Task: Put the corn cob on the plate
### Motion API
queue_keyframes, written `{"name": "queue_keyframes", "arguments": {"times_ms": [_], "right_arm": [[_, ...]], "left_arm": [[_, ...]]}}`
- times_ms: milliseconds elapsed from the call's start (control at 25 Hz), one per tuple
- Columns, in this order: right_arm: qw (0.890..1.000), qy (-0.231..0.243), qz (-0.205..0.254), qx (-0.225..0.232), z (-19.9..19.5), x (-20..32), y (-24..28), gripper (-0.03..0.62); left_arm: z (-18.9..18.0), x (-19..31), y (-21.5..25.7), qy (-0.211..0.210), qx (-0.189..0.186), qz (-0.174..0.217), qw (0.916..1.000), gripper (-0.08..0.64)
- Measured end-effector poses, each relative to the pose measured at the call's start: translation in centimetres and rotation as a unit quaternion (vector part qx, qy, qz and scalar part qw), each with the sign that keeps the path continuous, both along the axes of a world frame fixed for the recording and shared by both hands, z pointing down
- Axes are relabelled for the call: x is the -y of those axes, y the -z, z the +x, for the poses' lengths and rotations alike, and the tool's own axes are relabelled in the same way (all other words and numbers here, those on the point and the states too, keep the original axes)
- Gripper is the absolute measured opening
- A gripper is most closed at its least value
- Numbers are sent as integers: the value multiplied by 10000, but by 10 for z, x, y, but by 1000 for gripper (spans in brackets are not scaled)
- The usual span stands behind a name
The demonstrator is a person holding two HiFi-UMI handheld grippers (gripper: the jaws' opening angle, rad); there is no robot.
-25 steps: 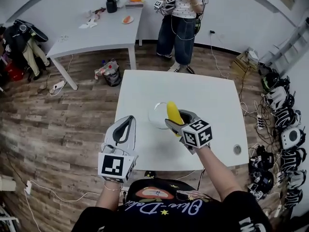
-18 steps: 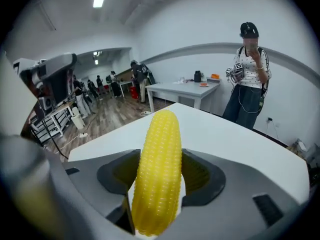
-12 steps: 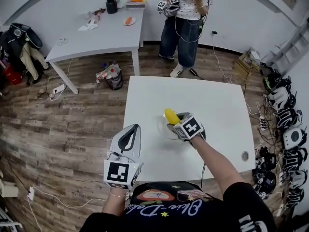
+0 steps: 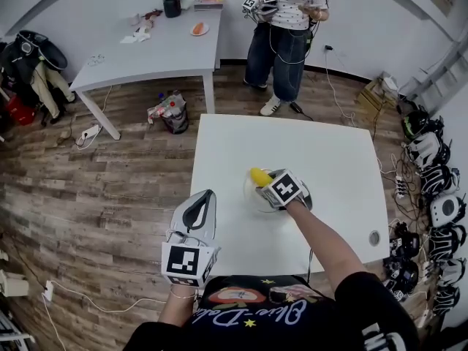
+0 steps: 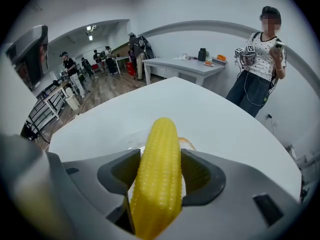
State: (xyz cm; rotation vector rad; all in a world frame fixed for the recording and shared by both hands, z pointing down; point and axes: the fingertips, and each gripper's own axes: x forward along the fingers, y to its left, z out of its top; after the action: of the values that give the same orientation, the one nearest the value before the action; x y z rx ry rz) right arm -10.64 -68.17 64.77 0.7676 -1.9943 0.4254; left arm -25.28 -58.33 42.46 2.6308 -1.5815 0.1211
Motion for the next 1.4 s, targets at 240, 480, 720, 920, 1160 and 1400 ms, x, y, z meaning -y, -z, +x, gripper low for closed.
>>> {"name": "queue_keyframes", "arguments": {"times_ms": [240, 480, 720, 920, 1160, 1400], "right_arm": [[9995, 20, 237, 211, -7, 6, 0, 264], [9843, -718, 1074, 1203, 8, 5, 60, 264], [9347, -1110, 2017, 2707, 20, -30, 152, 46], [9055, -981, 2252, 3460, 16, -79, 196, 16], [8826, -858, 2411, 3944, 13, -123, 230, 15], [8769, -900, 2362, 4089, 29, -154, 234, 15]], "left_arm": [[-13, 4, -9, 102, -34, -112, 9999, -9], [-6, 4, -7, 1, -8, -43, 10000, -9], [15, -2, 4, -160, 19, 91, 9998, -9], [42, -17, 8, -299, 7, 152, 9994, -9], [65, -34, 10, -460, -189, 14, 9988, -9], [82, -58, 14, -538, -129, 20, 9985, -9]]}}
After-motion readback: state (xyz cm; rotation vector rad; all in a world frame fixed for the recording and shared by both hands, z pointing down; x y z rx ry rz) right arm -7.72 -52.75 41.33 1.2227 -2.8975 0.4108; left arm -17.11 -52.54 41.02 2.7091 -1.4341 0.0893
